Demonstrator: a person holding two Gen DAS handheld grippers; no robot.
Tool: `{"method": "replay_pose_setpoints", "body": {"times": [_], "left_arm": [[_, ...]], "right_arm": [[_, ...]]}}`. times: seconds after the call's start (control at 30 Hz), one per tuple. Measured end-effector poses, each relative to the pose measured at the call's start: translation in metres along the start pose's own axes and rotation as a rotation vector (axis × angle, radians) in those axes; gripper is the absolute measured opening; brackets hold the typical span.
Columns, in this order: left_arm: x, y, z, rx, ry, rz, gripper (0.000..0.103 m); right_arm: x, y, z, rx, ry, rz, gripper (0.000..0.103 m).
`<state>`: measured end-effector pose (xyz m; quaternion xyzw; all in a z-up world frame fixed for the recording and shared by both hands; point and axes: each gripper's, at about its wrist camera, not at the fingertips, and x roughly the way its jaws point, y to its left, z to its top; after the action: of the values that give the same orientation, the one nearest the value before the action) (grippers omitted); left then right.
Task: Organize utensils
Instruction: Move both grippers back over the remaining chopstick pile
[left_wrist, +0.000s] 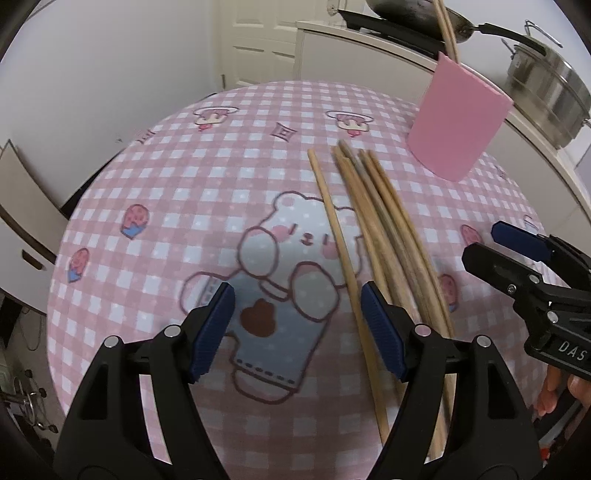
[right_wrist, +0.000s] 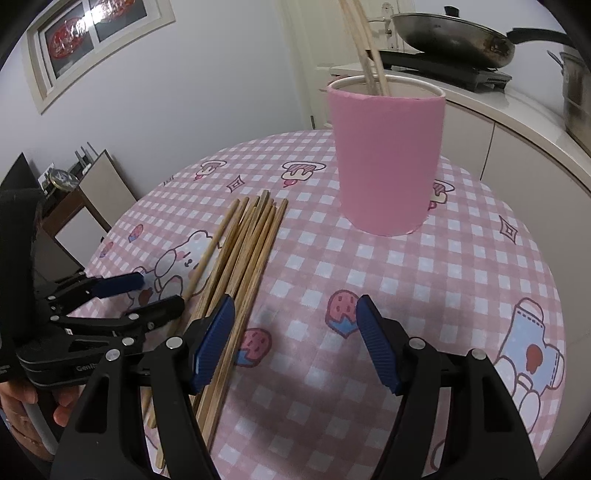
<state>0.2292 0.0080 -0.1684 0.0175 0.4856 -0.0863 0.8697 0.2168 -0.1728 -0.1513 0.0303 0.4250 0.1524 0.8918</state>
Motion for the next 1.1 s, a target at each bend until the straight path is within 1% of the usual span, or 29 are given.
{"method": "replay_pose_setpoints", "body": {"times": [0.2,0.27,0.3,0.43,0.5,0.6,0.67,0.93,1.03,1.1], "left_arm": [[0.006,0.001,0.011,-0.018,0.011,-0.003,0.071],[0.008,0.001,0.015,-0.027,0.011,-0.031,0.071],[0.009,0.000,0.017,-0.024,0.012,-0.027,0.071],[0.020,-0.003,0.026,0.004,0.009,0.048,0.071],[0.023,-0.002,0.029,0.017,0.004,0.069,0.071],[0.025,0.001,0.031,0.019,0.003,0.067,0.071],[0.024,0.004,0.031,0.020,-0.002,0.068,0.071],[0.021,0.020,0.028,0.001,-0.006,0.076,0.071],[0.023,0.020,0.032,-0.003,-0.005,0.086,0.071],[0.026,0.020,0.036,-0.010,-0.002,0.087,0.071]], "right_arm": [[0.012,0.004,0.005,-0.013,0.025,-0.023,0.065],[0.014,0.005,0.007,-0.016,0.031,-0.028,0.065],[0.016,0.005,0.008,-0.019,0.035,-0.031,0.065],[0.022,0.008,0.014,-0.027,0.044,-0.052,0.065],[0.026,0.010,0.018,-0.030,0.048,-0.066,0.065],[0.035,0.014,0.022,-0.048,0.065,-0.110,0.065],[0.039,0.016,0.024,-0.051,0.074,-0.120,0.065],[0.047,0.020,0.035,-0.064,0.076,-0.187,0.065],[0.050,0.017,0.038,-0.062,0.097,-0.176,0.065],[0.058,0.019,0.041,-0.084,0.124,-0.182,0.065]]}}
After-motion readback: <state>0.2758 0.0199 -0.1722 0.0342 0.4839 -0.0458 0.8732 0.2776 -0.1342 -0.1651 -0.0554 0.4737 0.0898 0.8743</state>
